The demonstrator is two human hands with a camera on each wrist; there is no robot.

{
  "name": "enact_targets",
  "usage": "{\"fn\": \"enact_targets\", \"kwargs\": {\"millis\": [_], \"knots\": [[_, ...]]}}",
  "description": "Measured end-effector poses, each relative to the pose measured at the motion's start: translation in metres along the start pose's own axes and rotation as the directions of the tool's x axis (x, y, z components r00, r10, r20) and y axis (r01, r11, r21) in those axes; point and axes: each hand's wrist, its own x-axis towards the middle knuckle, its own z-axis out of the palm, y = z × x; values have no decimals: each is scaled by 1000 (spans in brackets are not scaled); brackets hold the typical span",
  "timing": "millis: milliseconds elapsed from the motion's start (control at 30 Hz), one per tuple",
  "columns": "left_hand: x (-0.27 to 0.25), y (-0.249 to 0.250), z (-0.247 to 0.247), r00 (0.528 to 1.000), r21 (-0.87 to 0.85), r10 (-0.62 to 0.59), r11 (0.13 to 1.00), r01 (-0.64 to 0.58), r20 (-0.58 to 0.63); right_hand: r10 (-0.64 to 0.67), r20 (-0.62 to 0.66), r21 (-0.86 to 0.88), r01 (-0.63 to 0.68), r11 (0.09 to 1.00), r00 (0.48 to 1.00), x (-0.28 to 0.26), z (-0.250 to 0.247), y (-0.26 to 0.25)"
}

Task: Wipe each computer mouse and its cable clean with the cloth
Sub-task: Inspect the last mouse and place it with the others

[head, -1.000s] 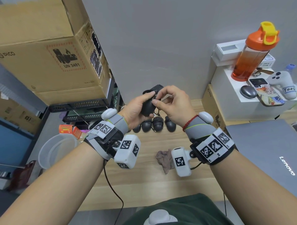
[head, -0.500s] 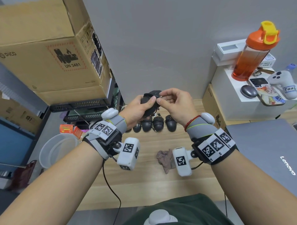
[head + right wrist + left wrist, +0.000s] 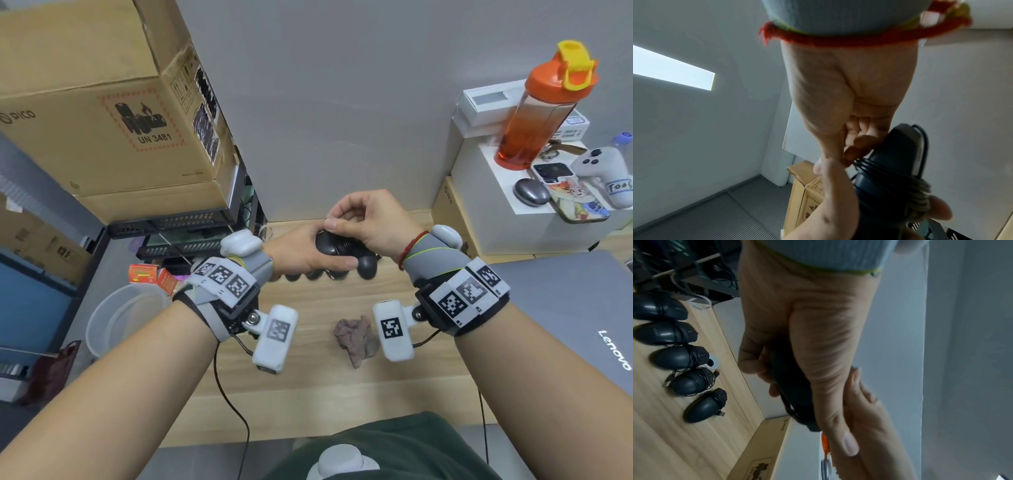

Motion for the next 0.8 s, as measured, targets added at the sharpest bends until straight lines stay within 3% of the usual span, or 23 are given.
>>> {"fn": "enact_targets", "kwargs": {"millis": [200,400,500,667,800], "knots": [[9,-1,20,989,2,65,998,-65,-130,14,19,-72,-13,997,1000,1,0,3],[12,-20,20,978,40,44,999,-37,-203,62,40,-153,-55,987,997,4,-1,21],[13,-33,26,980,89,-17,995,35,-199,118,47,-129,-112,985,992,3,6,33],[15,-70,38,943,58,-131,986,156,-306,220,-73,-52,-224,973,973,2,7,76],[15,-101,54,910,-27,-248,967,254,-333,421,-63,-152,-425,892,905,-7,15,143]]}}
